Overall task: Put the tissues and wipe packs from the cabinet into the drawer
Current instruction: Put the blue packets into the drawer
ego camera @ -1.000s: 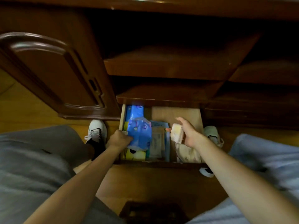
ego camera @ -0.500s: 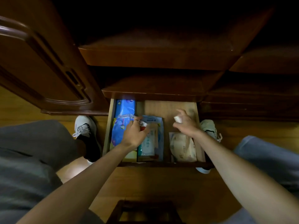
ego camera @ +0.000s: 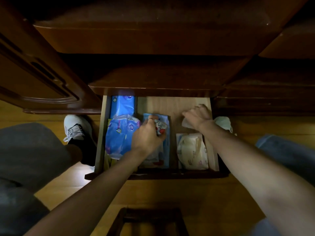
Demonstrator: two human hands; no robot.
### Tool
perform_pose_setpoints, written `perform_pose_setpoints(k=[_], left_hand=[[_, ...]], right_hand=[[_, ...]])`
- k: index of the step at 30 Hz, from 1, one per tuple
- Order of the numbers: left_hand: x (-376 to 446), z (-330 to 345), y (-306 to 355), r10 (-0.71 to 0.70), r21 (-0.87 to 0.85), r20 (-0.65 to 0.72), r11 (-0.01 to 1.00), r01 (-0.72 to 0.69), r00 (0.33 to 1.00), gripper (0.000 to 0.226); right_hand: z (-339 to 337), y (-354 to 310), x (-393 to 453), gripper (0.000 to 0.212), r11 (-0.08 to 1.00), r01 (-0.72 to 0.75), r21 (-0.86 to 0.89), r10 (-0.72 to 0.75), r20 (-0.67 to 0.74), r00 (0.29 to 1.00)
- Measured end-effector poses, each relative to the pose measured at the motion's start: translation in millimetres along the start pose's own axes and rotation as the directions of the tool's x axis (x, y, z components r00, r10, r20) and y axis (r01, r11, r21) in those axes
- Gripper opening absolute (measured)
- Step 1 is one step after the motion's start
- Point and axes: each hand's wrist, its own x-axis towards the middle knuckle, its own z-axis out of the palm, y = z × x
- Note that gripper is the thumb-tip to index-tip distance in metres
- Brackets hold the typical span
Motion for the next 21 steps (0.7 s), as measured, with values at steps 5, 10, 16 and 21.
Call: perform_pose_setpoints(k=[5,10,16,21], left_hand=[[18,11,3,-0.062,-0.217,0.006,0.974,0.062,0.998,0.054],[27,23,5,-0.073,-0.234,0.078,0.968,0.089,0.994,0.058],[40,39,9,-0.075,-0.257,0.186,0.959,0.122,0.980,0.058],[65,61,35,-0.021,-0.232,0.200,0.970,0.068,0.980,0.057]], right_hand=[[-4,6,-6,0.031,0.974,-0.140,-0.176,0.114,-0.150,0.982],[17,3,-17,0.040,0.946,-0.146,-0.290,0.105,-0.154,0.983],[13,3,-17,0.023,0.976,-0.047,-0.215,0.044,-0.019,0.999],[15,4,-15,0.020,0.988,-0.023,-0.153,0.020,-0.020,1.000]])
